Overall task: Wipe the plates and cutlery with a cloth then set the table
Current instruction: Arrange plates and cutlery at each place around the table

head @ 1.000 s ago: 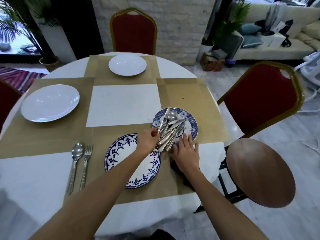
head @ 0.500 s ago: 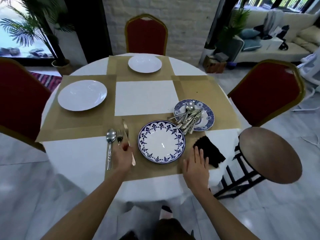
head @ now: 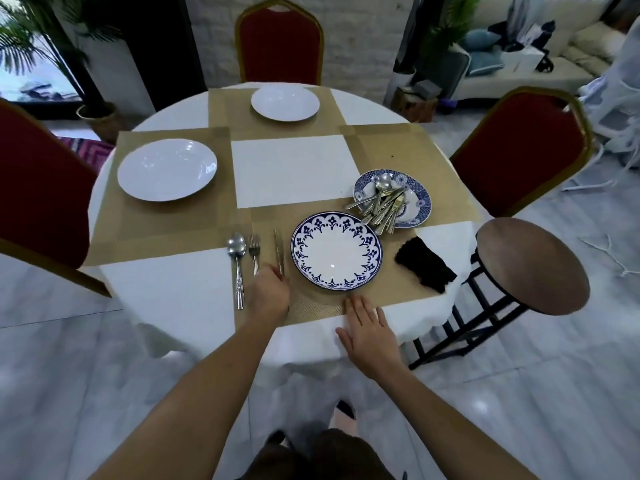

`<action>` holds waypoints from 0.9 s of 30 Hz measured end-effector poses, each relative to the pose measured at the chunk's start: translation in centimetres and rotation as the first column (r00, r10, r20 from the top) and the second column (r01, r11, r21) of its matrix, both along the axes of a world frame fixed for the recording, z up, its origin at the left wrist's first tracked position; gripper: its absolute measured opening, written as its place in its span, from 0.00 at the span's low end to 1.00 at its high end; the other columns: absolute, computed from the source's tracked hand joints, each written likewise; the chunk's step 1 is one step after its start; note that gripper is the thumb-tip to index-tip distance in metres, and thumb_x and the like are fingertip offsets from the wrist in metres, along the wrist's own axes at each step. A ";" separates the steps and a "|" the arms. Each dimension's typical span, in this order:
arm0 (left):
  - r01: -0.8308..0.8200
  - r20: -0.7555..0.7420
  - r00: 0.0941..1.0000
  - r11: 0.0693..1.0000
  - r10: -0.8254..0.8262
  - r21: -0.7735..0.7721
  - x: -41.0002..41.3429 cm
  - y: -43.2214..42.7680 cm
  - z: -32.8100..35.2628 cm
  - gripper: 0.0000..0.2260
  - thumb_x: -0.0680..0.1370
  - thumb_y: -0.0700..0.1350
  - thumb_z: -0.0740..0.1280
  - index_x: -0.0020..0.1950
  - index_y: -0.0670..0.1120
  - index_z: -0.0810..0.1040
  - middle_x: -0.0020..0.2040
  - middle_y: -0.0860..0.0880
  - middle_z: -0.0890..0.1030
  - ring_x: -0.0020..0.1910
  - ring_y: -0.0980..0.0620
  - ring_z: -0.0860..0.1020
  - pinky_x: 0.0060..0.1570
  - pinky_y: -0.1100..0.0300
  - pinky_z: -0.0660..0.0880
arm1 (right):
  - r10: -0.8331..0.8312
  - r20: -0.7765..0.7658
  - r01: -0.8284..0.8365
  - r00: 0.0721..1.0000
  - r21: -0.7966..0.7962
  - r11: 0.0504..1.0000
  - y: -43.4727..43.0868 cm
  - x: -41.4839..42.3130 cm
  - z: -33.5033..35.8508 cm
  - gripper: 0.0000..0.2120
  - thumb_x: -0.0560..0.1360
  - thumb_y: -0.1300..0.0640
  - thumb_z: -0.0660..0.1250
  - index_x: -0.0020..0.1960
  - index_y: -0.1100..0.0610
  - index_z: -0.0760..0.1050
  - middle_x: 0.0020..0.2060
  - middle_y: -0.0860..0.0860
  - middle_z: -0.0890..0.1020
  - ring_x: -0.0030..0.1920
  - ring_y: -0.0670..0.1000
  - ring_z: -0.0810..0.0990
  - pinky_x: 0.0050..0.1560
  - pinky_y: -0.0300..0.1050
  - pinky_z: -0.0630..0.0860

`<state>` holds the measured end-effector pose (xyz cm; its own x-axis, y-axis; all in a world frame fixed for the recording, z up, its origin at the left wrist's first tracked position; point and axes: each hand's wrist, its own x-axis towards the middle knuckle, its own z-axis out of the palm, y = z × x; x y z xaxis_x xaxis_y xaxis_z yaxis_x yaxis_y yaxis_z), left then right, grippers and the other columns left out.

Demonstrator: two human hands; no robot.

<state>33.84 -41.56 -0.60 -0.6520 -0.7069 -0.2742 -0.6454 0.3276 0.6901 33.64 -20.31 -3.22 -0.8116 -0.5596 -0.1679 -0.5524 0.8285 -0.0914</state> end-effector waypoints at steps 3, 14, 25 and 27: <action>0.108 0.058 0.993 0.988 -0.102 -0.112 0.3 0.0 -0.5 0.05 0.76 0.43 0.65 0.49 0.44 0.76 0.46 0.40 0.81 0.48 0.39 0.79 0.49 0.50 0.77 | 0.055 0.108 -0.062 0.993 0.059 0.996 -0.2 -0.4 0.5 0.54 0.63 0.31 0.15 0.79 0.58 0.44 0.79 0.53 0.48 0.78 0.52 0.43 0.76 0.51 0.43; 0.542 0.191 0.835 0.712 -0.516 -0.445 3.9 1.1 -2.2 0.22 0.80 0.49 0.62 0.72 0.41 0.67 0.71 0.42 0.70 0.71 0.43 0.65 0.66 0.48 0.64 | 0.318 0.103 -0.330 0.942 0.134 0.934 -1.6 -1.6 0.5 0.44 0.70 0.37 0.29 0.78 0.61 0.48 0.78 0.57 0.52 0.78 0.56 0.50 0.75 0.54 0.50; 0.768 0.581 0.632 0.517 -0.513 -0.378 5.1 0.6 -2.5 0.27 0.84 0.53 0.44 0.77 0.43 0.38 0.78 0.47 0.41 0.76 0.45 0.37 0.72 0.47 0.36 | 0.228 0.144 -0.242 0.963 0.085 0.967 -2.8 -0.3 -0.5 0.51 0.64 0.32 0.19 0.78 0.58 0.38 0.79 0.53 0.43 0.78 0.53 0.40 0.76 0.55 0.44; 0.765 0.581 0.632 0.535 -0.513 -0.359 4.8 0.5 -2.3 0.27 0.84 0.53 0.44 0.77 0.43 0.38 0.78 0.48 0.40 0.76 0.45 0.37 0.72 0.47 0.37 | 0.215 0.146 -0.228 0.966 0.078 0.970 -2.9 -0.2 -0.5 0.50 0.63 0.31 0.19 0.78 0.58 0.37 0.79 0.53 0.42 0.78 0.53 0.40 0.76 0.55 0.43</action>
